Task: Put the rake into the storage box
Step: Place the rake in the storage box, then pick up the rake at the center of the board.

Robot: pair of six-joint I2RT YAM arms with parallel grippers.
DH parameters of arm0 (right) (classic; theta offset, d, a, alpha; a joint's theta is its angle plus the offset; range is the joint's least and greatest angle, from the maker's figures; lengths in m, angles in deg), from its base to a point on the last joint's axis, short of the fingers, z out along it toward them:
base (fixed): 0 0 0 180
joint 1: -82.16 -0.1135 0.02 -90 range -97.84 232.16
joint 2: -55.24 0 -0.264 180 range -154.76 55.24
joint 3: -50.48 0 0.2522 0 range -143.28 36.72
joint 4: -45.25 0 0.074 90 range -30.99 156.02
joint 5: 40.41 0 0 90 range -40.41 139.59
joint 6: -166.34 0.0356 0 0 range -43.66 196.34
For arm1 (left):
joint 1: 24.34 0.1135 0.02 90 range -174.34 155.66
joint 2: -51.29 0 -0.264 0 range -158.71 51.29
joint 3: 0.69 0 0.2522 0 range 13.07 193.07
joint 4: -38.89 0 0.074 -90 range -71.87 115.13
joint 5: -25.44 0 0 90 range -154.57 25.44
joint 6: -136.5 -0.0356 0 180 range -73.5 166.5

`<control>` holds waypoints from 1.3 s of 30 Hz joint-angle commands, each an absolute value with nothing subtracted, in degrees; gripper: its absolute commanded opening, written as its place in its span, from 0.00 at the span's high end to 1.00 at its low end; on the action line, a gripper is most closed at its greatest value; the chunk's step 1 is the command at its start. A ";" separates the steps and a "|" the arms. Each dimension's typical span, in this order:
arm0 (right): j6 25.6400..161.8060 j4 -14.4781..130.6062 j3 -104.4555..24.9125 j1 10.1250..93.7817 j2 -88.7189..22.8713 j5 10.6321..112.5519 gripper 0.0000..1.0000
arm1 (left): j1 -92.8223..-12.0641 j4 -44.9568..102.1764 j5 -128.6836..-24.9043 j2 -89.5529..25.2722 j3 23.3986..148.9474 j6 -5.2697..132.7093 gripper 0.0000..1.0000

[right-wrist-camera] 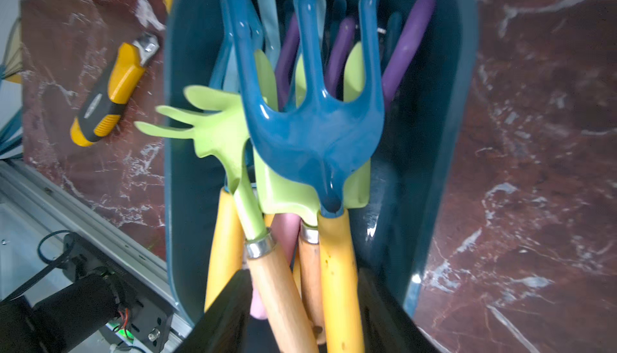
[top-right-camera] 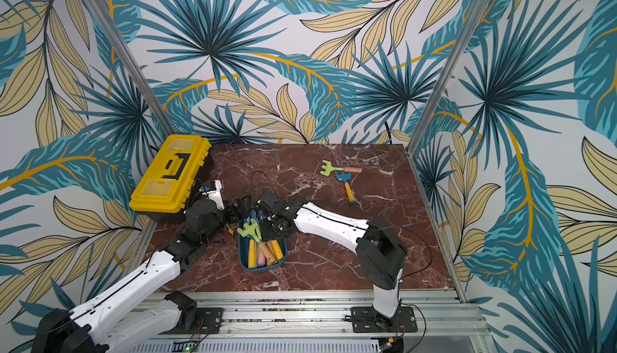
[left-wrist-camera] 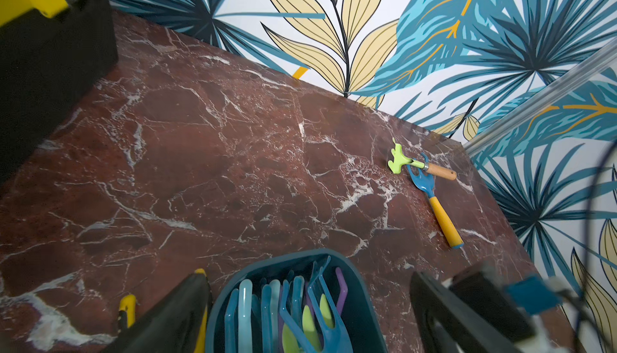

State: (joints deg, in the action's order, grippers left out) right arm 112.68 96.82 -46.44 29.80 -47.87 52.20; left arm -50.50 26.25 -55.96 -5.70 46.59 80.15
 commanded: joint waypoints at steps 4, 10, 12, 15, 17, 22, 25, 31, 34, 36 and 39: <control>108.81 98.51 -41.68 38.71 -40.65 48.61 0.30 | -50.30 26.76 -64.27 -11.84 49.39 78.39 0.00; 104.18 99.26 -40.41 49.30 -38.78 46.78 0.10 | -51.00 24.77 -67.63 -17.52 52.99 77.02 0.00; 102.96 100.01 -41.48 52.69 -39.56 45.24 0.06 | -51.14 23.36 -67.54 -18.63 54.05 76.69 0.00; 102.05 100.45 -43.69 57.52 -42.17 43.94 0.03 | -51.15 22.74 -67.03 -19.44 54.38 76.56 0.00; 101.61 100.58 -45.67 60.28 -44.62 42.98 0.01 | -51.20 22.75 -66.76 -19.64 54.38 76.56 0.00; 101.56 101.20 -51.80 66.34 -53.71 39.30 0.01 | -51.17 22.40 -66.17 -19.14 54.42 76.32 0.00; 101.40 101.39 -55.63 69.63 -59.46 40.34 0.02 | -51.20 21.92 -65.28 -18.26 54.36 75.99 0.00; 100.39 104.70 -64.49 72.22 -68.37 43.64 0.17 | -51.19 21.75 -64.07 -16.90 53.87 75.80 0.00; 98.94 106.64 -67.95 72.44 -71.78 42.50 0.22 | -51.17 21.61 -64.00 -16.74 53.91 75.80 0.00; 98.25 109.19 -70.81 72.65 -74.33 41.99 0.24 | -51.15 21.65 -63.86 -16.61 53.89 75.82 0.00; 97.13 110.63 -72.78 72.84 -76.28 41.48 0.29 | -51.15 21.59 -63.91 -16.43 53.85 75.85 0.00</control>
